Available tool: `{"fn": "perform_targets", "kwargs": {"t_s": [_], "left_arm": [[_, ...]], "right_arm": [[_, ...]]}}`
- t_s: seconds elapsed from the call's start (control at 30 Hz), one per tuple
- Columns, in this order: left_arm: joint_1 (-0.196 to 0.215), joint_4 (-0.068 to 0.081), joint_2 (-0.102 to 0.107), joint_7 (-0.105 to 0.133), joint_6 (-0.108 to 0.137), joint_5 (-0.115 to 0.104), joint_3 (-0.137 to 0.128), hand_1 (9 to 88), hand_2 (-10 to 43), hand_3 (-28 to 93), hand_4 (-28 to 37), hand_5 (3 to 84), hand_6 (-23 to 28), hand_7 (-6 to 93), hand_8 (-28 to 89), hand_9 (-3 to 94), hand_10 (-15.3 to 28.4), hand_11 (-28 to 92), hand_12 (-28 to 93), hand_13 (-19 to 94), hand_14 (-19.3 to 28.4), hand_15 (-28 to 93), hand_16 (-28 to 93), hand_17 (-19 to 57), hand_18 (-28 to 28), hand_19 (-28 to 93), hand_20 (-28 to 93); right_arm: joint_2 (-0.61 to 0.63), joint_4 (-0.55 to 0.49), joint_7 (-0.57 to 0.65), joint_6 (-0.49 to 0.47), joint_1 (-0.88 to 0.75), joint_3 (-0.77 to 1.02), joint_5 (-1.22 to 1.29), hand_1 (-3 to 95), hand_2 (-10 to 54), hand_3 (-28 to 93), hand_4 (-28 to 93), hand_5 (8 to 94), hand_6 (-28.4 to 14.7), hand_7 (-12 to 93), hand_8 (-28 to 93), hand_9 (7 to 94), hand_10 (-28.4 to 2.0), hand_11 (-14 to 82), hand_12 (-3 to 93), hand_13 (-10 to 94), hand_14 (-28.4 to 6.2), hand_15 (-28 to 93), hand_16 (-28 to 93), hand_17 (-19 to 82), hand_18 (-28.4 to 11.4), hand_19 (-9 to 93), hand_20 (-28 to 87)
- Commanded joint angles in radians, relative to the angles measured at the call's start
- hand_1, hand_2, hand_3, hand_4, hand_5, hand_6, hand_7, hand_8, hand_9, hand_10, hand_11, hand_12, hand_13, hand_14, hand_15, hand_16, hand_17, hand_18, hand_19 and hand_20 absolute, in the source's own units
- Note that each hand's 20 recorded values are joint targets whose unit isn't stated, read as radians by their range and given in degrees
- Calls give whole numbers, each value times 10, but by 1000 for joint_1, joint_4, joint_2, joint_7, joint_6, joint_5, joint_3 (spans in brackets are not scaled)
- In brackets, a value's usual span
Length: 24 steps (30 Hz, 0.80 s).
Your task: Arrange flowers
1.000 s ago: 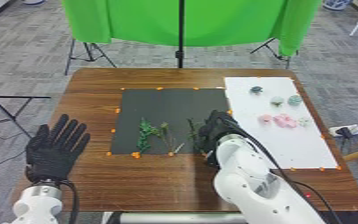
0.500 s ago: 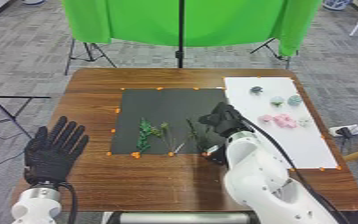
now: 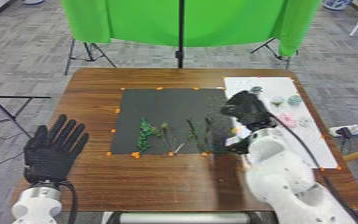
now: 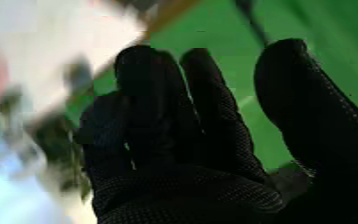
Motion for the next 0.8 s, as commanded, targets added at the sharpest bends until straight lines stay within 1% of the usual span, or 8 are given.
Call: {"fn": "perform_targets", "kwargs": {"t_s": [0.03, 0.17, 0.2, 0.23, 0.3, 0.43, 0.63, 0.8], "left_arm": [[29, 3, -10, 10, -20, 1, -4, 254, 160, 765, -283, 420, 74, 121, -93, 343, 135, 164, 98, 263, 134, 281, -46, -45, 126, 278, 157], [23, 12, -13, 1, -15, 8, -1, 255, 161, 764, -283, 421, 74, 120, -93, 343, 135, 164, 98, 264, 134, 279, -45, -45, 126, 276, 157], [20, 12, -13, 5, 0, -2, 4, 255, 161, 765, -283, 420, 74, 121, -93, 343, 135, 164, 99, 264, 134, 279, -45, -45, 126, 276, 157], [20, 14, -15, 7, -9, -6, 5, 255, 161, 765, -283, 420, 74, 121, -93, 343, 134, 164, 99, 264, 134, 279, -45, -45, 126, 276, 157], [12, 16, -17, -4, -13, 9, 11, 255, 161, 765, -283, 420, 74, 121, -93, 343, 135, 164, 99, 264, 133, 280, -45, -44, 126, 276, 157], [14, 16, -17, -2, -6, 5, 9, 256, 161, 764, -283, 420, 73, 121, -93, 343, 135, 164, 100, 263, 134, 279, -45, -44, 126, 274, 157], [13, 17, -18, -8, -4, 2, 8, 255, 161, 765, -283, 420, 74, 120, -93, 343, 134, 165, 100, 263, 134, 278, -44, -44, 126, 273, 158], [11, 19, -19, -8, -1, 1, 10, 256, 162, 762, -283, 420, 73, 122, -93, 343, 134, 165, 100, 262, 134, 278, -44, -44, 126, 273, 158]], "right_arm": [[134, 111, 41, -133, 42, 52, 31, 433, -94, 783, -238, 524, -71, 124, -107, 483, -172, 120, 151, 486, -184, 645, 201, 257, -256, 863, 494], [156, 210, -20, -116, 95, -1, -19, 473, -95, 786, -274, 493, -63, 119, -106, 455, -148, 104, 143, 484, -170, 619, 187, 251, -252, 853, 498], [161, 235, -27, -106, 112, -23, -57, 483, -95, 786, -276, 488, -61, 120, -107, 445, -140, 101, 141, 484, -166, 613, 185, 248, -251, 849, 497], [167, 247, -20, -106, 127, -40, -79, 491, -95, 790, -278, 481, -57, 124, -108, 439, -134, 101, 140, 485, -163, 609, 183, 247, -249, 846, 497], [172, 248, -5, -108, 124, -39, -120, 503, -95, 794, -280, 475, -53, 128, -112, 432, -129, 100, 137, 486, -160, 606, 181, 249, -247, 845, 498], [167, 240, 42, -136, 106, -17, -122, 518, -95, 806, -282, 485, -45, 136, -118, 436, -128, 100, 134, 502, -154, 611, 182, 269, -247, 862, 505], [163, 257, 73, -244, 113, -11, -96, 543, -95, 766, -283, 530, -48, 141, -120, 517, -153, 118, 152, 528, -151, 613, 260, 279, -249, 868, 505], [158, 291, 68, -225, 127, -39, -112, 593, -95, 693, -283, 602, -38, 158, -120, 603, -153, 170, 172, 571, -129, 575, 321, 291, -244, 868, 494]]}}
